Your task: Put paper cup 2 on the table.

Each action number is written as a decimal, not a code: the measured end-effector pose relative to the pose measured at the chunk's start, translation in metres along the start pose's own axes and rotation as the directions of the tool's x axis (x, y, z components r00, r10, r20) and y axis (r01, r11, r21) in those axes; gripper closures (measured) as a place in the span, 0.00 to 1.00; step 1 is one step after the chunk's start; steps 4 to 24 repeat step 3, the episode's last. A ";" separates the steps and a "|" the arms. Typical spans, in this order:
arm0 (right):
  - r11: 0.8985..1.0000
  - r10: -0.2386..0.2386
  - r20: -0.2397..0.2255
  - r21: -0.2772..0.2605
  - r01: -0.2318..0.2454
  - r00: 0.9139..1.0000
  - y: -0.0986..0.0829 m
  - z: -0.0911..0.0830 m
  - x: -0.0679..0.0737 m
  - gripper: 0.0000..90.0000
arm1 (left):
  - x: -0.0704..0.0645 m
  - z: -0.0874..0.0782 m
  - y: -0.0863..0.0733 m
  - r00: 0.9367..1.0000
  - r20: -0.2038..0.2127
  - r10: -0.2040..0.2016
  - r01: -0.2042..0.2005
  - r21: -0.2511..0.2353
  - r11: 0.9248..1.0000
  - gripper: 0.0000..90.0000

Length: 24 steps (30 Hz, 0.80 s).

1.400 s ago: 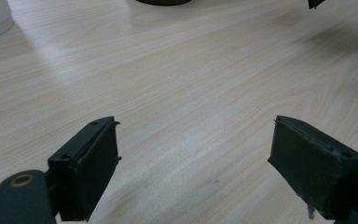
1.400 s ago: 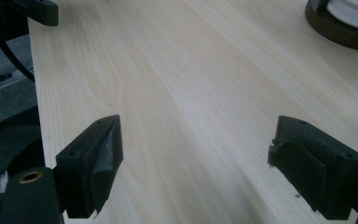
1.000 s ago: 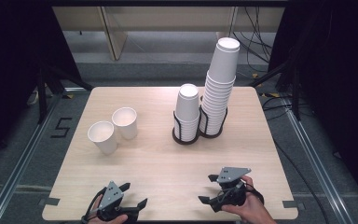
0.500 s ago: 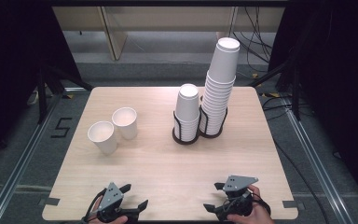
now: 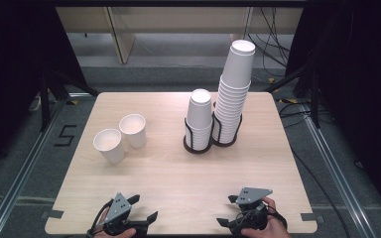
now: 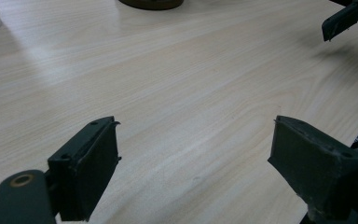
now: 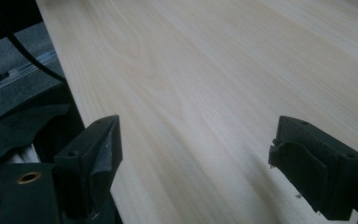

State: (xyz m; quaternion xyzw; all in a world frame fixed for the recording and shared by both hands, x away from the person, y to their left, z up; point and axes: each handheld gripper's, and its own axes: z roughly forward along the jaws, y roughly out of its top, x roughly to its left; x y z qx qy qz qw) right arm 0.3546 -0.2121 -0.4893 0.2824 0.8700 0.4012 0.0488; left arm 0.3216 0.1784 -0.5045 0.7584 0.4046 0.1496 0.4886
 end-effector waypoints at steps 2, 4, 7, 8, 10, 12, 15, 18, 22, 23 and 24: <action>1.000 0.013 0.003 0.001 -0.013 1.000 0.000 -0.001 -0.004 0.18 | 0.002 0.000 0.001 1.000 0.000 -0.005 0.005 0.005 1.000 0.16; 1.000 0.021 0.013 -0.006 -0.021 1.000 -0.001 -0.001 -0.004 0.18 | 0.004 0.001 0.001 1.000 0.002 -0.013 0.013 -0.005 1.000 0.16; 1.000 0.021 0.013 -0.006 -0.021 1.000 -0.001 -0.001 -0.004 0.18 | 0.004 0.001 0.001 1.000 0.002 -0.013 0.013 -0.005 1.000 0.16; 1.000 0.021 0.013 -0.006 -0.021 1.000 -0.001 -0.001 -0.004 0.18 | 0.004 0.001 0.001 1.000 0.002 -0.013 0.013 -0.005 1.000 0.16; 1.000 0.021 0.013 -0.006 -0.021 1.000 -0.001 -0.001 -0.004 0.18 | 0.004 0.001 0.001 1.000 0.002 -0.013 0.013 -0.005 1.000 0.16; 1.000 0.021 0.013 -0.006 -0.021 1.000 -0.001 -0.001 -0.004 0.18 | 0.004 0.001 0.001 1.000 0.002 -0.013 0.013 -0.005 1.000 0.16; 1.000 0.021 0.013 -0.006 -0.021 1.000 -0.001 -0.001 -0.004 0.18 | 0.004 0.001 0.001 1.000 0.002 -0.013 0.013 -0.005 1.000 0.16; 1.000 0.021 0.013 -0.006 -0.021 1.000 -0.001 -0.001 -0.004 0.18 | 0.004 0.001 0.001 1.000 0.002 -0.013 0.013 -0.005 1.000 0.16; 1.000 0.021 0.013 -0.006 -0.021 1.000 -0.001 -0.001 -0.004 0.18 | 0.004 0.001 0.001 1.000 0.002 -0.013 0.013 -0.005 1.000 0.16; 1.000 0.021 0.013 -0.006 -0.021 1.000 -0.001 -0.001 -0.004 0.18 | 0.004 0.001 0.001 1.000 0.002 -0.013 0.013 -0.005 1.000 0.16; 1.000 0.021 0.013 -0.006 -0.021 1.000 -0.001 -0.001 -0.004 0.18 | 0.004 0.001 0.001 1.000 0.002 -0.013 0.013 -0.005 1.000 0.16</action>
